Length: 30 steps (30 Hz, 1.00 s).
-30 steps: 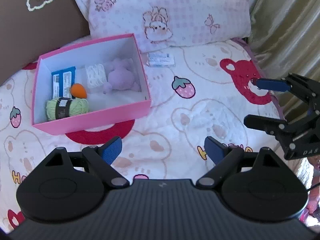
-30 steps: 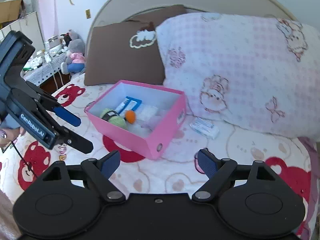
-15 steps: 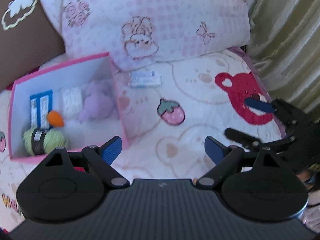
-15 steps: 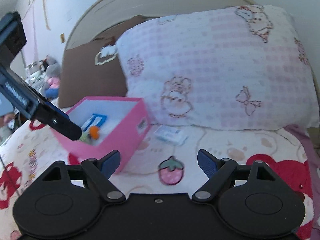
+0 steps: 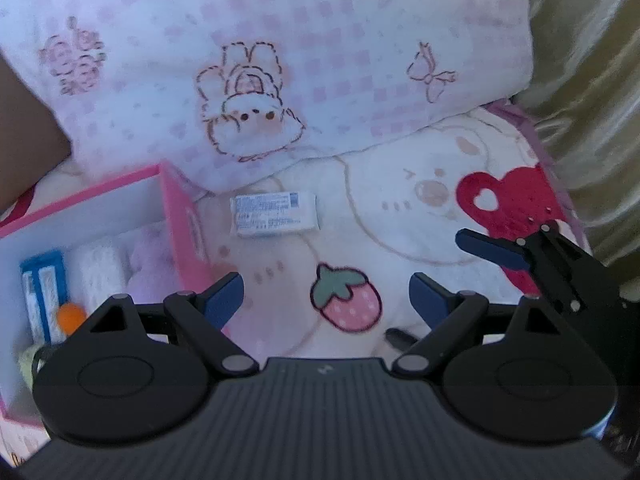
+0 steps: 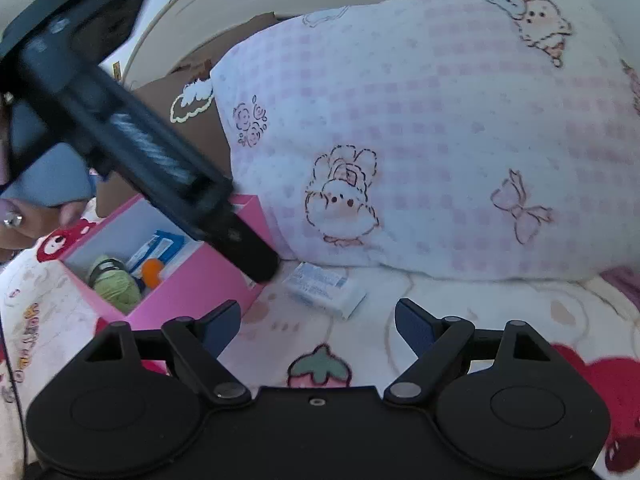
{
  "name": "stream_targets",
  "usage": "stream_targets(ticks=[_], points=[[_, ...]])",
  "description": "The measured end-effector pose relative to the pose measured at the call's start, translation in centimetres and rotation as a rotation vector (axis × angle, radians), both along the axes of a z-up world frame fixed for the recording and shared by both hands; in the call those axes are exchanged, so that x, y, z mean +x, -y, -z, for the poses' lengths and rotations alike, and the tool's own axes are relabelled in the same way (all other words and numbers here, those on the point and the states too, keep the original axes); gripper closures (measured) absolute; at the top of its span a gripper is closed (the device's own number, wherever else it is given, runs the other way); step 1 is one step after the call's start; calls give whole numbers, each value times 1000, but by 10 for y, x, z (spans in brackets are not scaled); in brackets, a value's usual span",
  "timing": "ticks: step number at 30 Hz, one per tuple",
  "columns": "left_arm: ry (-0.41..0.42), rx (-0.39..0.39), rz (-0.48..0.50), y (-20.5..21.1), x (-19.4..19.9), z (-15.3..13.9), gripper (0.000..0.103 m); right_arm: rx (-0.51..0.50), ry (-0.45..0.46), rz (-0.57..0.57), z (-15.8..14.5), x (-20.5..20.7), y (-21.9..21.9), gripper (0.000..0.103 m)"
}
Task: Organize objects
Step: 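Raise the open left tool away from the box toward the white packet, then lower the open left gripper around the white packet on the sheet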
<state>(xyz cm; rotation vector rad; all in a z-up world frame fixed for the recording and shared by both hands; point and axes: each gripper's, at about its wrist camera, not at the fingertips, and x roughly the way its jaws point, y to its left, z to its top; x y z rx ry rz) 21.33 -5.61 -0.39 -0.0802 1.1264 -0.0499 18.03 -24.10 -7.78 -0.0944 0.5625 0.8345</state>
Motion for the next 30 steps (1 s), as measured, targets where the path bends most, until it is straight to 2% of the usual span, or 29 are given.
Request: stream_targets(ticks=[3, 5, 11, 16, 19, 22, 28, 30], points=[[-17, 15, -24, -1, 26, 12, 14, -65, 40, -16, 11, 14, -17, 16], [-26, 2, -33, -4, 40, 19, 14, -73, 34, -18, 18, 23, -22, 16], [-57, 6, -80, -12, 79, 51, 16, -48, -109, 15, 41, 56, -37, 16], [-91, 18, -108, -19, 101, 81, 17, 50, -157, 49, 60, 71, -47, 19], [-132, 13, -81, -22, 110, 93, 19, 64, -196, 59, 71, 74, -49, 26], [-119, 26, -101, -26, 113, 97, 22, 58, -189, 53, 79, 72, -46, 28], [-133, 65, -94, -27, 118, 108, 29, 74, -201, 76, 84, 84, -47, 46], [-132, 67, -97, -26, 118, 109, 30, 62, -192, 67, 86, 84, -50, 65]])
